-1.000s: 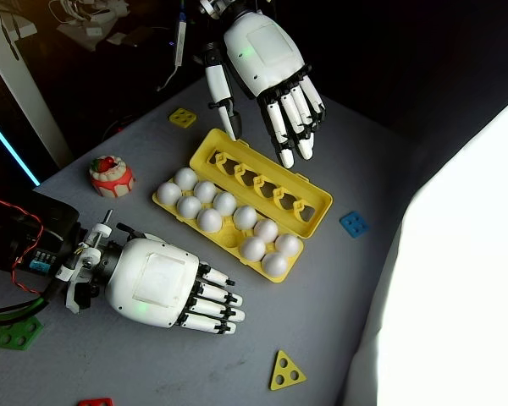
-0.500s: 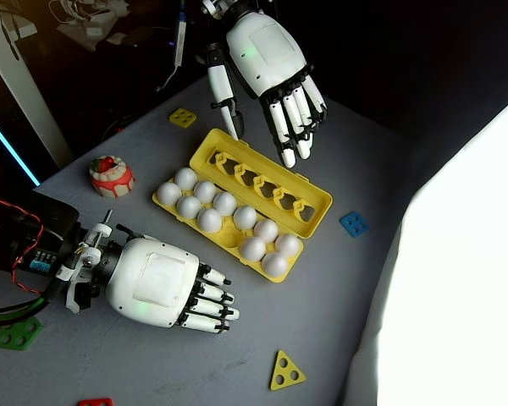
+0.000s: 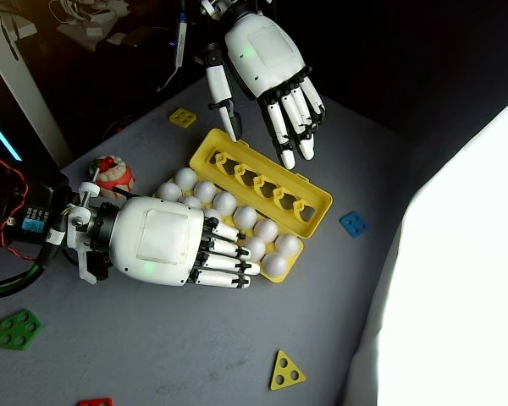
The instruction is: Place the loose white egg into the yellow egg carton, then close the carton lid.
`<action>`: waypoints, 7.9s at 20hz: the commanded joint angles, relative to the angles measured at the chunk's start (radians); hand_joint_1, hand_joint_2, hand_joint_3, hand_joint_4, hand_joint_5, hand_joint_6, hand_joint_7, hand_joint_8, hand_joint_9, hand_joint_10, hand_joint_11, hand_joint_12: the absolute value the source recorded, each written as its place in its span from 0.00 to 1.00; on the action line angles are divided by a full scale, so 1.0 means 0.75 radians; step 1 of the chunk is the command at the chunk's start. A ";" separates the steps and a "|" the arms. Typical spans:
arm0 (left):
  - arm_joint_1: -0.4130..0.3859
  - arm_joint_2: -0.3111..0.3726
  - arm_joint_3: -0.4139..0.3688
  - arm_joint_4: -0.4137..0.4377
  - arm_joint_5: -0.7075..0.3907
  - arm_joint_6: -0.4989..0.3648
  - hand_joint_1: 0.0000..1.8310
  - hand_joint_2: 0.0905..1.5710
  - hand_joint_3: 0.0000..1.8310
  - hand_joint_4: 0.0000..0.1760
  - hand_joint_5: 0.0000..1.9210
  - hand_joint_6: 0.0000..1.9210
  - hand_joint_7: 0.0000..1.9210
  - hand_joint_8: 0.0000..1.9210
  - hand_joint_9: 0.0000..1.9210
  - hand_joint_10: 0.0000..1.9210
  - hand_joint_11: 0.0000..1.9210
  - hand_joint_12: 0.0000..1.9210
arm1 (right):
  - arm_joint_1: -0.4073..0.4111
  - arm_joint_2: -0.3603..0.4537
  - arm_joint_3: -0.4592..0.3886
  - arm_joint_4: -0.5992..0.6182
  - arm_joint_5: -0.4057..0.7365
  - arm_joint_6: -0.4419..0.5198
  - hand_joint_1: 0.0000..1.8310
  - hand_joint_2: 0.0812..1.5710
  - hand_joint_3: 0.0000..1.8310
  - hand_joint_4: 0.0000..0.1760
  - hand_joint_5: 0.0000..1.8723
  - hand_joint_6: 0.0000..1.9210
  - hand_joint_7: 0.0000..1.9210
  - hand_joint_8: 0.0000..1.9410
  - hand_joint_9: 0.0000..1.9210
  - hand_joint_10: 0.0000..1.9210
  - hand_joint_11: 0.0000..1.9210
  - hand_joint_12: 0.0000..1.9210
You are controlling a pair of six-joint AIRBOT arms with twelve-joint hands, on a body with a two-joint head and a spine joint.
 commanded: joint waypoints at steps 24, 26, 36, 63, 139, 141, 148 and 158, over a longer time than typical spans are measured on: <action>-0.027 0.000 0.002 0.068 -0.001 0.000 0.20 0.84 0.00 0.21 0.10 0.01 0.05 0.00 0.16 0.13 0.04 0.75 | -0.052 -0.172 0.180 -0.224 0.258 0.639 0.62 0.72 0.00 0.00 0.48 0.58 0.28 0.00 0.12 0.01 0.00 0.41; -0.027 0.000 0.003 0.068 -0.001 0.000 0.21 0.84 0.00 0.16 0.11 0.01 0.09 0.01 0.15 0.13 0.02 0.76 | -0.056 -0.183 0.190 -0.224 0.256 0.641 0.62 0.72 0.00 0.00 0.48 0.58 0.28 0.00 0.13 0.01 0.00 0.39; -0.027 0.000 0.006 0.071 -0.002 0.000 0.22 0.83 0.00 0.25 0.14 0.01 0.13 0.01 0.15 0.12 0.00 0.74 | -0.086 -0.254 0.290 -0.224 0.249 0.732 0.62 0.73 0.00 0.00 0.47 0.60 0.28 0.00 0.13 0.01 0.00 0.36; -0.023 0.000 0.010 0.073 -0.002 0.000 0.20 0.83 0.00 0.17 0.15 0.01 0.14 0.01 0.21 0.07 0.03 0.73 | -0.107 -0.293 0.325 -0.233 0.282 0.747 0.42 0.70 0.00 0.00 0.21 0.16 0.17 0.00 0.11 0.00 0.00 0.32; 0.262 -0.140 0.344 -0.693 0.021 -0.641 0.19 0.76 0.00 0.00 0.28 0.01 0.36 0.00 0.23 0.36 0.06 0.82 | -0.136 0.794 -0.388 -0.591 -0.028 0.549 0.14 0.75 0.00 0.00 0.11 0.00 0.11 0.00 0.12 0.00 0.00 0.34; 0.211 -0.144 0.342 -0.693 0.043 -0.605 0.18 0.76 0.00 0.00 0.28 0.01 0.36 0.00 0.23 0.37 0.06 0.82 | -0.136 0.794 -0.389 -0.593 -0.026 0.549 0.15 0.75 0.00 0.00 0.13 0.01 0.13 0.01 0.13 0.01 0.00 0.38; 0.022 -0.175 0.322 -0.715 0.133 -0.477 0.17 0.76 0.00 0.00 0.27 0.00 0.36 0.00 0.23 0.38 0.06 0.82 | -0.136 0.793 -0.390 -0.598 -0.024 0.548 0.16 0.75 0.00 0.00 0.13 0.00 0.14 0.01 0.13 0.00 0.00 0.33; -0.136 -0.173 0.210 -0.733 0.233 -0.379 0.18 0.76 0.00 0.00 0.26 0.00 0.34 0.00 0.21 0.38 0.03 0.83 | -0.139 0.793 -0.392 -0.609 -0.019 0.546 0.16 0.75 0.00 0.00 0.12 0.00 0.13 0.00 0.13 0.01 0.00 0.35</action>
